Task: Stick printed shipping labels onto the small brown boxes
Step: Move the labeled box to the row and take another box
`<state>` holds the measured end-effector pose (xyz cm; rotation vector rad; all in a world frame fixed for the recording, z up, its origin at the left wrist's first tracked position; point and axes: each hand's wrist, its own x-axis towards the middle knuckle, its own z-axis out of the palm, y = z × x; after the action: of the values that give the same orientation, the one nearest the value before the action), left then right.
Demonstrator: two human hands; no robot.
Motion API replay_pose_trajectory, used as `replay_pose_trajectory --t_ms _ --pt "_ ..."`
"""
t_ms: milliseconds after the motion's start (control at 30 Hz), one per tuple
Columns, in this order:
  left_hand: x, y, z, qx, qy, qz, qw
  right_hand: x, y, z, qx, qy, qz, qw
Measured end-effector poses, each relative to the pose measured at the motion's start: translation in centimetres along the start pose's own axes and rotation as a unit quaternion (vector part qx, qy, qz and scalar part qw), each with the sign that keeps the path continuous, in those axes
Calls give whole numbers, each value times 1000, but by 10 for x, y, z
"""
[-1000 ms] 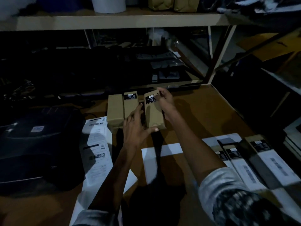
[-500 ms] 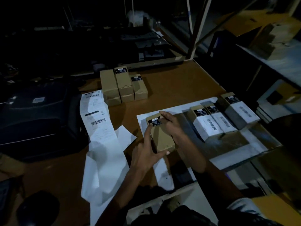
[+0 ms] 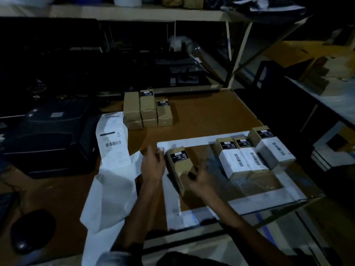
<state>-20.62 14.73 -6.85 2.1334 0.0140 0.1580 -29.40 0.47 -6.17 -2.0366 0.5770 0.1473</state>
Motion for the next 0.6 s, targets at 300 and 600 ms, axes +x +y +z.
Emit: replay_pose_trajectory --t_ms 300,600 --pt "4 -6 1 22 -120 32 992 3 15 -25 -149 7 -65 987" --pt "-66 -17 0 -38 -20 29 999 35 22 -57 -74 56 -139 986"
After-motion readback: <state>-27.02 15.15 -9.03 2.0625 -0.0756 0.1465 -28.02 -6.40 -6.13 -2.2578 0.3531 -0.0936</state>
